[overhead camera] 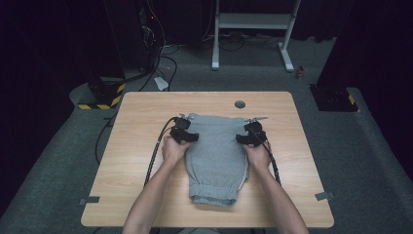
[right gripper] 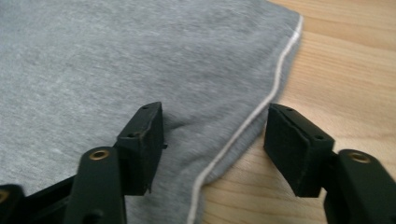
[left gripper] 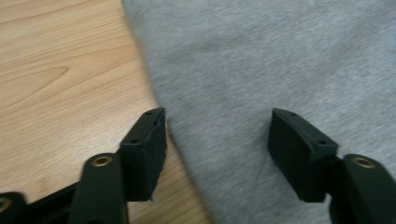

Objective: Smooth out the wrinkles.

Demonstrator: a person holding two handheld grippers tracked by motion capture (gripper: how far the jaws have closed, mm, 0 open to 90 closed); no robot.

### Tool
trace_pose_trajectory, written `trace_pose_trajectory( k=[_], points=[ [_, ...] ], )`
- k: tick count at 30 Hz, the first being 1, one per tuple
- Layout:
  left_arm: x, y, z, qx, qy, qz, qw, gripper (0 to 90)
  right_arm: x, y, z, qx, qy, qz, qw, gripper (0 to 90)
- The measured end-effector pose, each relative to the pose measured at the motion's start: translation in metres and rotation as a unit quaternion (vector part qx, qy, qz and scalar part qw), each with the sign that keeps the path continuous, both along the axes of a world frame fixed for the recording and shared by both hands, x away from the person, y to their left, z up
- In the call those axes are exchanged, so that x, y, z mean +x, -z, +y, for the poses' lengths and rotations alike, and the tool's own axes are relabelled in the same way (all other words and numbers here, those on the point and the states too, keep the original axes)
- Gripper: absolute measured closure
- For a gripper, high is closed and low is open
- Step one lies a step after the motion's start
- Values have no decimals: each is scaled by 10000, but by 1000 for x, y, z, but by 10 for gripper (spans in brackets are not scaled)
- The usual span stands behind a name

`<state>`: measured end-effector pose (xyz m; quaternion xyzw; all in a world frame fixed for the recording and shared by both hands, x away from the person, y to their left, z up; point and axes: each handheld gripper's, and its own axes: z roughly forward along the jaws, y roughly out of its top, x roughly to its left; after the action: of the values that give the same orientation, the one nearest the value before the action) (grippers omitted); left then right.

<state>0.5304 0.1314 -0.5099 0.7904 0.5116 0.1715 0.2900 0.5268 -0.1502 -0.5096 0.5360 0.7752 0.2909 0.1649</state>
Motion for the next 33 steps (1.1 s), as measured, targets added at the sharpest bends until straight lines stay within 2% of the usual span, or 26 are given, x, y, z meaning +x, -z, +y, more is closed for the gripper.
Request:
trace_pose_trajectory(
  k=[2, 3, 4, 5, 6, 7, 8, 9, 11, 14, 15, 16, 18, 19, 22, 23, 24, 25, 28, 30, 31, 33],
  points=[
    [-1, 0, -2, -28, 66, -40, 10000, 450, -2, 0, 5, -164, -118, -62, 9998, 479],
    [-1, 0, -2, -28, 66, -40, 10000, 477, -2, 0, 7, -173, -181, -75, 9997, 515],
    [-1, 0, -2, -43, 107, -69, 9999, 477, -2, 0, 7, -173, -181, -75, 9997, 515],
    [-2, 0, -3, -41, 179, -79, 9998, 537, -2, 0, 7, -204, -371, -135, 9990, 602],
    [-3, 0, -4, -46, 198, -70, 9998, 567, -2, 0, 8, -202, -408, -120, 9989, 631],
    [-3, -1, -4, -21, 247, -73, 9997, 601, 0, -2, 9, -266, -477, -60, 9985, 672],
    [-3, -1, -4, -21, 247, -73, 9997, 637, 0, -2, 9, -266, -477, -60, 9985, 672],
    [-4, -1, -5, -63, 305, -42, 9995, 671, 4, -5, 14, -363, -585, 72, 9976, 741],
    [-3, -1, -4, -126, 348, -3, 9993, 740, 6, -6, 16, -357, -650, 175, 9971, 784],
    [-2, -2, -2, -211, 353, 76, 9991, 799, 7, -7, 16, -394, -750, 164, 9963, 804],
    [1, -3, 1, -397, 295, 265, 9984, 810, 8, -7, 15, -308, -759, 210, 9964, 815],
    [1, -3, 1, -397, 295, 265, 9984, 815, 9, -7, 13, -235, -753, 240, 9966, 819],
    [4, -5, 4, -494, 253, 447, 9975, 820, 10, -7, 11, -176, -770, 269, 9965, 822],
    [4, -7, 5, -468, 277, 475, 9974, 835, 11, -8, 8, -70, -770, 269, 9966, 825],
    [1, -12, 6, -486, 338, 442, 9973, 840, 9, -12, 5, 10, -796, 220, 9966, 826],
    [1, -16, 8, -573, 353, 445, 9967, 841, 8, -16, 4, 50, -836, 133, 9964, 827],
    [1, -16, 8, -573, 353, 445, 9967, 842, 7, -18, 3, 62, -870, 122, 9961, 828],
    [0, -19, 12, -718, 348, 453, 9958, 842, 7, -20, 3, 97, -882, 64, 9960, 828],
    [-1, -23, 15, -835, 338, 456, 9949, 844, 5, -24, 3, 94, -909, 13, 9958, 829],
    [-3, -27, 18, -898, 353, 411, 9945, 845, 4, -28, 2, 101, -938, -38, 9955, 829],
    [-4, -32, 20, -1008, 339, 347, 9937, 846, 3, -33, 2, 186, -938, -91, 9954, 830],
    [-4, -35, 22, -1040, 346, 317, 9935, 846, 2, -35, 1, 215, -932, -108, 9954, 830]
  ],
)
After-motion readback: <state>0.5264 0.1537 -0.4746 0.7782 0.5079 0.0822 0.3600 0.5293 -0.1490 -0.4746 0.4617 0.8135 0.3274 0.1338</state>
